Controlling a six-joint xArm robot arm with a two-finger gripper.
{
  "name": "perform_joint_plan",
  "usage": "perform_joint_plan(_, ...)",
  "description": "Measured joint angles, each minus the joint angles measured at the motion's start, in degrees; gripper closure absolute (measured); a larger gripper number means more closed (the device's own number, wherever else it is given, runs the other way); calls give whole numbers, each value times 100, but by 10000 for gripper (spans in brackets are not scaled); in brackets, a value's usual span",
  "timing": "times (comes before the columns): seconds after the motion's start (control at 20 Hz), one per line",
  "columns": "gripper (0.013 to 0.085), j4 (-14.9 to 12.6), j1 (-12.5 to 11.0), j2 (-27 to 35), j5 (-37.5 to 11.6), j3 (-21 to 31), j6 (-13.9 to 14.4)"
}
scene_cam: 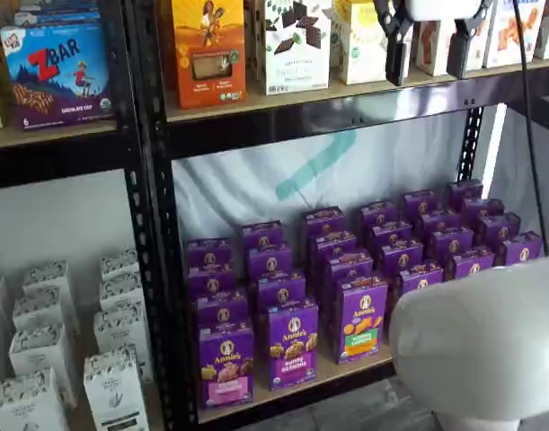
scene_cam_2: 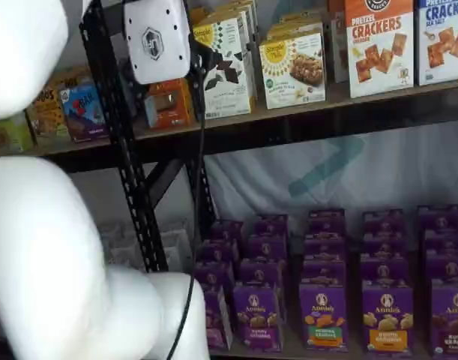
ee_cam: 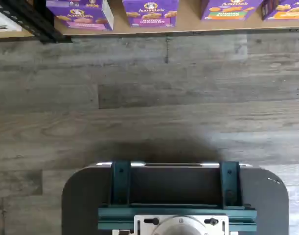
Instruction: Pick up the purple box with a pink patch in the middle, on the bottom shelf, the first box from the left
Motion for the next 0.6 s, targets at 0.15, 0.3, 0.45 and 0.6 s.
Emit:
perform_joint_plan(0.15,130,-47,37,24,34,-20,19)
perform_joint_plan(0.3,130,-15,16,23,15,6,11)
perform_joint_plan(0.45,130,-53,113,-57,-182,182,87)
perform_joint_plan(0.6,130,-115,281,-140,-421,426,227)
